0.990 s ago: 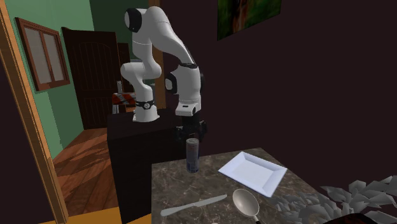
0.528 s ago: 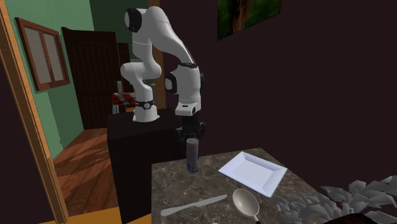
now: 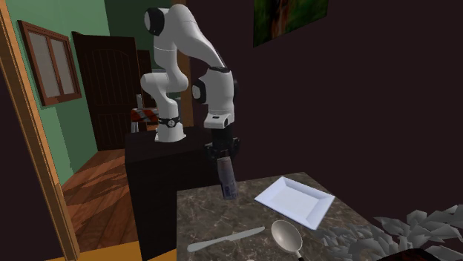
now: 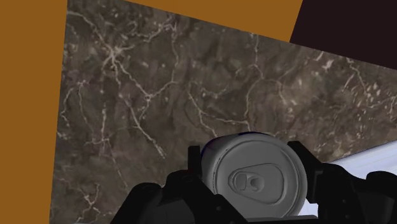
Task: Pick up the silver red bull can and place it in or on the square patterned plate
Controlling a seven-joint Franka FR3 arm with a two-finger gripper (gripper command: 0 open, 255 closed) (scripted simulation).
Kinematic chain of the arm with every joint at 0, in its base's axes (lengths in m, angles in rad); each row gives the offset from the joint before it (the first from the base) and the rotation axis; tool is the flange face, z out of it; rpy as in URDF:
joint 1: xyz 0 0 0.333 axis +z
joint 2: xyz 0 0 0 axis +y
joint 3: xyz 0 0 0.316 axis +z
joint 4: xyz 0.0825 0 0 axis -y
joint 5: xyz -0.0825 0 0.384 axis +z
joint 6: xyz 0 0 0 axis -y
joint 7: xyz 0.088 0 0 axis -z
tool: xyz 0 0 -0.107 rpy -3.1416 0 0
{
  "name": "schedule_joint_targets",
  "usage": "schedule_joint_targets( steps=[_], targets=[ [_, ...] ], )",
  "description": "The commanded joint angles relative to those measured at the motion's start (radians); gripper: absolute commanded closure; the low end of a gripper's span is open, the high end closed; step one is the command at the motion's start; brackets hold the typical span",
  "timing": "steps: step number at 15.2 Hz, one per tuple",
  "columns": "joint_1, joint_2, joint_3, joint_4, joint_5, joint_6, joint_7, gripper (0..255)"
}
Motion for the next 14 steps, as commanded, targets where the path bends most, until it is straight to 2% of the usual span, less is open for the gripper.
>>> schedule_joint_targets(
  steps=[1, 13, 14],
  targets=[
    [0.000, -0.022, 0.002, -0.001, 0.002, -0.021, 0.001, 255],
    [-0.005, -0.137, 0.008, 0.011, 0.014, -0.148, -0.004, 255],
    [0.007, -0.118, 0.013, 0.046, 0.010, -0.163, 0.016, 255]
  ],
)
